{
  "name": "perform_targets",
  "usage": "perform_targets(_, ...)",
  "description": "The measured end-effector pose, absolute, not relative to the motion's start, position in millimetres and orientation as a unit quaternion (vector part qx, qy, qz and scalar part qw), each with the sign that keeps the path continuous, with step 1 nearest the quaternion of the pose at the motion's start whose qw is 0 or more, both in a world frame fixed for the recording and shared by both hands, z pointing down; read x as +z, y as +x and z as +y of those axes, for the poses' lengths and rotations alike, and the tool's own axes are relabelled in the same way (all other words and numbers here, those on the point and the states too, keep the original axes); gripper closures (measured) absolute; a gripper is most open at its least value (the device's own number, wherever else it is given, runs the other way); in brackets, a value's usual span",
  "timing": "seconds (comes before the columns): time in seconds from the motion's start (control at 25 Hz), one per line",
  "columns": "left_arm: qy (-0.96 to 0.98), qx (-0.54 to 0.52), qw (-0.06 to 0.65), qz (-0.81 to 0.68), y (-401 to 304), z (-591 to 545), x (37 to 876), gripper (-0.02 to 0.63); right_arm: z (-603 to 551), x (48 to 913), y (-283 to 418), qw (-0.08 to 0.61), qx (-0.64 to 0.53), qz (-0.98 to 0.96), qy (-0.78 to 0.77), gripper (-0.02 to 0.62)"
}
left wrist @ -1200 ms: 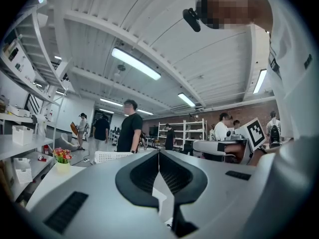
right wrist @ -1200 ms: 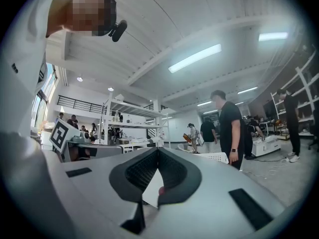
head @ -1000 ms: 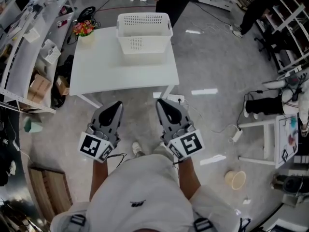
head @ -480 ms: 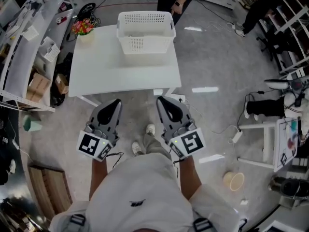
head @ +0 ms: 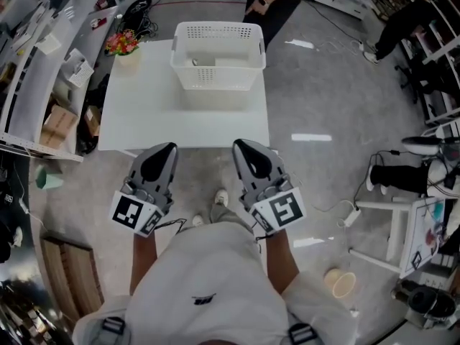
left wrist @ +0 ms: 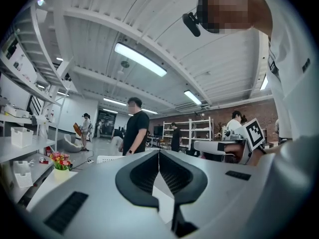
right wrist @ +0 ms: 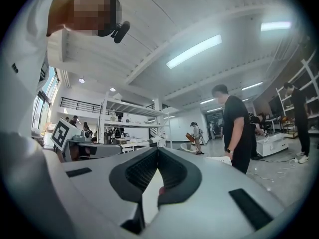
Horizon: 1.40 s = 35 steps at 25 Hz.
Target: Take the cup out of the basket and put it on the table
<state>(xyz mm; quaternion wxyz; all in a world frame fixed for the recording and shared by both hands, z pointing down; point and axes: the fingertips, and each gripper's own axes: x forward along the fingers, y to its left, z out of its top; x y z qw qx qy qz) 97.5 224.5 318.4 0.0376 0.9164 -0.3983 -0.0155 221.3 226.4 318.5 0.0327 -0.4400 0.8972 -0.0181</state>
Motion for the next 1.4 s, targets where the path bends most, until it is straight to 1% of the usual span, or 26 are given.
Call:
perform_targets(0.24,0.907,-0.013,0.032,-0.419,112.7,197.7,314.5,0.594,197.5,316.5,245.5,0.036,-0.016,0.903,-0.427,0.586)
perform_targets(0.48,0.902,-0.01,0.028,-0.43,118.9,175.1,312.8,0.594,173.3,316.5,253.1,0.039,-0.018,0.907,-0.418,0.586)
perform_targets(1.04,0.909,-0.008,0.036,-0.416,104.7,87.6,321.8,0.594,87.3,325.7,233.8,0.034,-0.025,0.902,-0.429,0.586)
perform_targets(1.4,0.917,-0.012,0.042,-0.397,82.7,23.9,321.9,0.594,26.1,326.4,205.3,0.028,-0.029,0.896,-0.441,0.586)
